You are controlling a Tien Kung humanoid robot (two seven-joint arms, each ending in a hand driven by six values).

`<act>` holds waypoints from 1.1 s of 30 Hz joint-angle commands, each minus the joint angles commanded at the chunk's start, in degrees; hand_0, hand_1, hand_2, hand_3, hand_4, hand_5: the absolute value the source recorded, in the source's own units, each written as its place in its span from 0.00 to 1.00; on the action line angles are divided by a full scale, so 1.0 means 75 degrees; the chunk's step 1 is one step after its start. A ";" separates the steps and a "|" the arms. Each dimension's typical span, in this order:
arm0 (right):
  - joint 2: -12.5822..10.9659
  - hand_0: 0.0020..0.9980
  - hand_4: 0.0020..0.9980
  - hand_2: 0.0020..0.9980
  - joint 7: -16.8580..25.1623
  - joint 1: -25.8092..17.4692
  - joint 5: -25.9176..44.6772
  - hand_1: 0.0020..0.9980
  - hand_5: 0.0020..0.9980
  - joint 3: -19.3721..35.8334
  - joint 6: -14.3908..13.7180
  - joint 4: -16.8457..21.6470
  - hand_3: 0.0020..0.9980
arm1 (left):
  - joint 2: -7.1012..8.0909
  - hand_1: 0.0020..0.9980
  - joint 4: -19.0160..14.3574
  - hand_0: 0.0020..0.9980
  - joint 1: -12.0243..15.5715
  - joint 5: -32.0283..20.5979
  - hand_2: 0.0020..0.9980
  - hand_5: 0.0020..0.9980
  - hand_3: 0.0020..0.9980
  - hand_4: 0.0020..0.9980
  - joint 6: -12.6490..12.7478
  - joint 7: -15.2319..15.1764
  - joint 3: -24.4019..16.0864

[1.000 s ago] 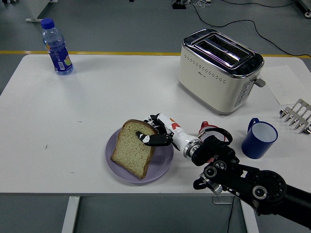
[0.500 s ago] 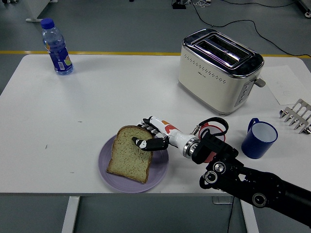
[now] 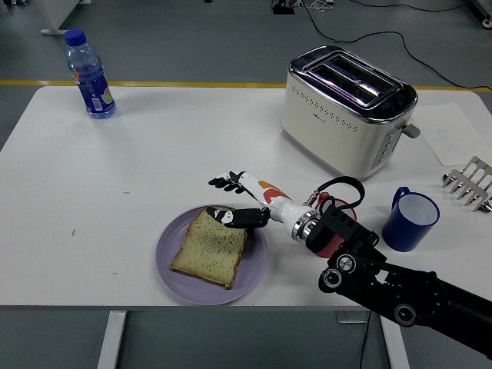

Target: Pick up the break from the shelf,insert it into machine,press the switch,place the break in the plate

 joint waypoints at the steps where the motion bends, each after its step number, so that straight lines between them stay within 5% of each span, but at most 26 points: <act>1: -0.0031 0.82 0.74 0.83 0.0075 -0.0010 -0.0088 0.81 0.49 0.0037 -0.0106 0.0074 0.80 | -0.0001 0.69 0.0000 0.67 -0.0001 -0.0004 0.68 0.88 0.55 0.28 0.0002 -0.0002 0.0000; 10: -0.0697 0.83 0.72 0.83 0.1320 -0.0060 0.0109 0.80 0.50 0.1030 -0.0465 0.1656 0.81 | -0.0005 0.69 0.0000 0.67 0.0019 -0.0020 0.68 0.88 0.55 0.28 0.0023 -0.0020 -0.0020; 14: -0.1036 0.83 0.72 0.83 0.1937 -0.0018 0.0712 0.80 0.50 0.1573 -0.0181 0.2294 0.81 | -0.0005 0.69 0.0000 0.67 0.0025 -0.0030 0.68 0.88 0.55 0.28 0.0026 -0.0020 -0.0032; 15: -0.1106 0.81 0.66 0.78 0.2052 -0.0007 0.0932 0.78 0.46 0.1725 -0.0056 0.2415 0.74 | -0.0005 0.69 0.0000 0.67 0.0025 -0.0033 0.68 0.87 0.55 0.28 0.0025 -0.0021 -0.0029; 20: -0.1741 0.81 0.66 0.78 0.2559 0.0029 0.2454 0.78 0.46 0.2692 0.0801 0.3025 0.74 | -0.0006 0.69 0.0000 0.67 0.0028 -0.0022 0.68 0.87 0.55 0.28 0.0024 -0.0023 -0.0032; 22: -0.1952 0.77 0.60 0.71 0.2694 0.0029 0.3081 0.73 0.38 0.2998 0.0917 0.3081 0.65 | -0.0012 0.69 0.0000 0.67 0.0033 -0.0075 0.68 0.87 0.55 0.28 0.0037 -0.0025 -0.0004; 25: -0.2416 0.77 0.60 0.71 0.3007 -0.0036 0.4070 0.73 0.38 0.3739 0.1088 0.2924 0.65 | -0.0018 0.69 0.0000 0.67 0.0043 -0.0123 0.68 0.87 0.55 0.28 0.0038 -0.0037 0.0047; 33: -0.2987 0.76 0.60 0.70 0.3177 -0.0450 0.6183 0.72 0.38 0.5031 0.1298 0.2553 0.63 | -0.0030 0.69 0.0000 0.67 0.0075 -0.0109 0.68 0.87 0.55 0.28 0.0034 -0.0035 0.0038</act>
